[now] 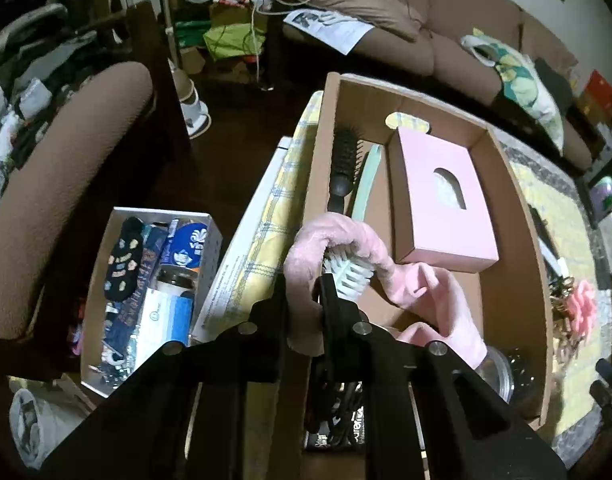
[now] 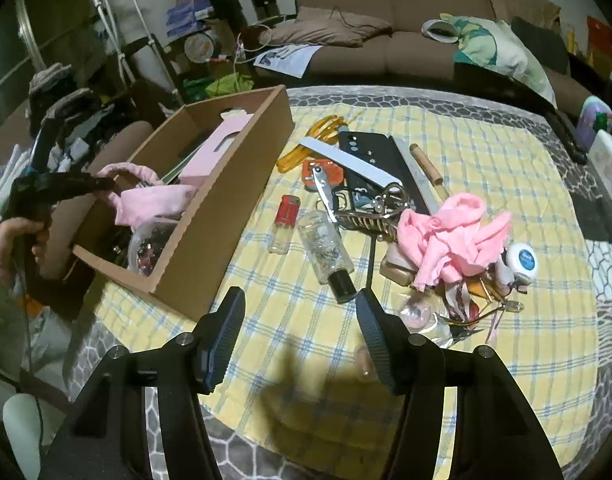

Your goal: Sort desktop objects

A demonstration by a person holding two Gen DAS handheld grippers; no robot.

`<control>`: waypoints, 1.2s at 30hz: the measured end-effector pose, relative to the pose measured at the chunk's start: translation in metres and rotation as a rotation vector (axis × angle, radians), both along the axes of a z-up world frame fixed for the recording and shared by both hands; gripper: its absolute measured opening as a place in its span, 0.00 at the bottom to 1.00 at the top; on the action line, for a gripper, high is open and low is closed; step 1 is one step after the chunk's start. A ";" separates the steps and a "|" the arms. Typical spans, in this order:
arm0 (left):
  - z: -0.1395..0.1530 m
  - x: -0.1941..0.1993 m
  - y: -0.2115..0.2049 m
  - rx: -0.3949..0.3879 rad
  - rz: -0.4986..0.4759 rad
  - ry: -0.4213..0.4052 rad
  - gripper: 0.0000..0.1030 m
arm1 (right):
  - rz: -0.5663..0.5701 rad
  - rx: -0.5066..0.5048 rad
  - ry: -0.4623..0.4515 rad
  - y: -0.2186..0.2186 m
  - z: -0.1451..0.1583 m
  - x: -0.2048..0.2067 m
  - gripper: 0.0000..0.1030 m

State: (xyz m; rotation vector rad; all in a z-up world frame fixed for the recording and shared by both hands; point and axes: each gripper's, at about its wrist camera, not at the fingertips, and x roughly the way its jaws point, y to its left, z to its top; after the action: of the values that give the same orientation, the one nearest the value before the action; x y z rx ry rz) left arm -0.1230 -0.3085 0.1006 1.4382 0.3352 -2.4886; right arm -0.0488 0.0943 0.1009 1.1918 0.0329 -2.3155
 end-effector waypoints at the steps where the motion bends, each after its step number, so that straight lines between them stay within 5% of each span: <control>1: 0.003 0.000 0.003 -0.034 0.007 -0.003 0.10 | 0.002 -0.006 -0.005 0.001 -0.001 0.000 0.58; 4: 0.010 -0.001 0.013 -0.105 0.025 0.003 0.10 | 0.004 -0.022 -0.016 0.004 -0.003 -0.002 0.58; 11: 0.032 -0.011 0.060 -0.099 -0.100 0.048 0.07 | 0.015 -0.059 -0.014 0.009 0.002 -0.002 0.58; 16: 0.047 -0.036 0.125 0.128 -0.294 0.045 0.07 | 0.026 -0.065 -0.020 0.009 0.002 -0.001 0.58; 19: 0.035 -0.058 0.156 0.167 -0.352 -0.023 0.07 | 0.029 -0.075 -0.015 0.010 0.005 0.000 0.58; 24: -0.011 -0.079 0.138 0.380 -0.260 -0.130 0.08 | 0.033 -0.074 -0.003 0.012 0.008 0.004 0.58; 30: -0.038 -0.061 0.114 0.455 -0.214 -0.194 0.08 | 0.034 -0.070 -0.013 0.016 0.006 0.003 0.58; 33: -0.047 -0.052 0.115 0.443 -0.256 -0.247 0.25 | 0.036 -0.072 -0.012 0.014 0.007 0.003 0.58; 36: -0.029 -0.044 0.116 0.401 -0.267 -0.210 0.58 | 0.035 -0.074 -0.007 0.013 0.009 0.005 0.58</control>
State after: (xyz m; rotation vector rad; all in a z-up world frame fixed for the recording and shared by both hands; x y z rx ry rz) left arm -0.1673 -0.1922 0.0721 2.0007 0.6697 -2.5376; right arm -0.0438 0.1071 0.1100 1.1537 -0.0344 -2.2623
